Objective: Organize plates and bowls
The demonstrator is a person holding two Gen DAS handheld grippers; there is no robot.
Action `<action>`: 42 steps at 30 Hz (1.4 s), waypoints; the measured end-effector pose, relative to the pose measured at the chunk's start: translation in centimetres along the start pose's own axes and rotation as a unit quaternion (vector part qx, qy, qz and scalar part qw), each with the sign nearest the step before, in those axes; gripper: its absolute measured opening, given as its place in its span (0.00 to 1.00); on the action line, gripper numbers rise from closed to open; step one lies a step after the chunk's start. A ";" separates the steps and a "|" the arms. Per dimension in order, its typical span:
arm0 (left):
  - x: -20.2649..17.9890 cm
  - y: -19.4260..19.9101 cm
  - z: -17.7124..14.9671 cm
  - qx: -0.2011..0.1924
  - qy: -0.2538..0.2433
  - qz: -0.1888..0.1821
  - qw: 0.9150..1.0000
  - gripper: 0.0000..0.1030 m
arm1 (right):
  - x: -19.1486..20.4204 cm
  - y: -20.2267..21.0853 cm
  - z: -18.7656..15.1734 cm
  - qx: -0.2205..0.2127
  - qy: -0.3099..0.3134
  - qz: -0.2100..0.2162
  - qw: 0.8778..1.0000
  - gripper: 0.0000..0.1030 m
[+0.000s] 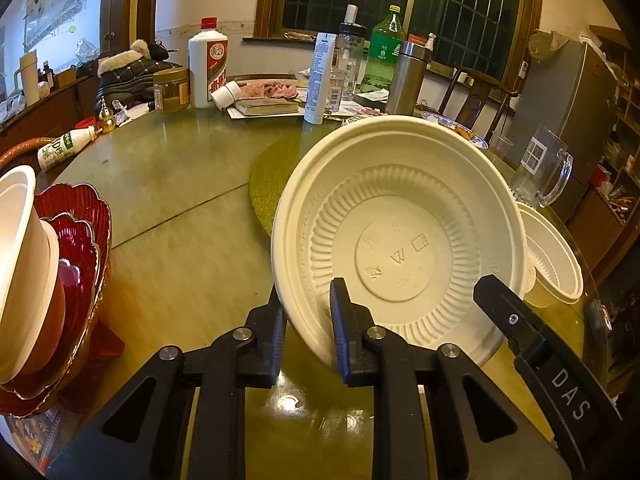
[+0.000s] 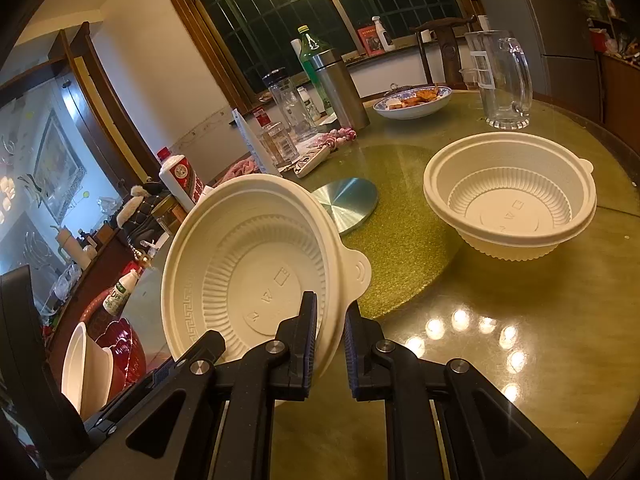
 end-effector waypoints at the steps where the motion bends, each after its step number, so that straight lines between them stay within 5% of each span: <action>1: 0.0 0.0 0.0 0.000 0.000 0.000 1.000 0.18 | 0.0 0.0 0.0 0.000 0.000 0.001 1.000 0.12; 21: 0.4 2.5 0.3 -0.043 0.004 0.034 0.998 0.19 | 1.6 1.8 0.4 -0.030 0.025 0.021 0.999 0.11; 42: 7.3 7.6 -0.1 -0.054 0.058 0.038 0.996 0.20 | 9.3 4.7 -1.3 -0.026 0.087 0.069 0.993 0.12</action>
Point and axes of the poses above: each gripper's, at about its wrist camera, not at the fingertips, and y roughly against the way its jaws point, x to its left, z to its top, the point moved 4 cm from there along -y, roughly the way its jaws point, and after that the axes turned 9 degrees about x, right-handed, at the moved point
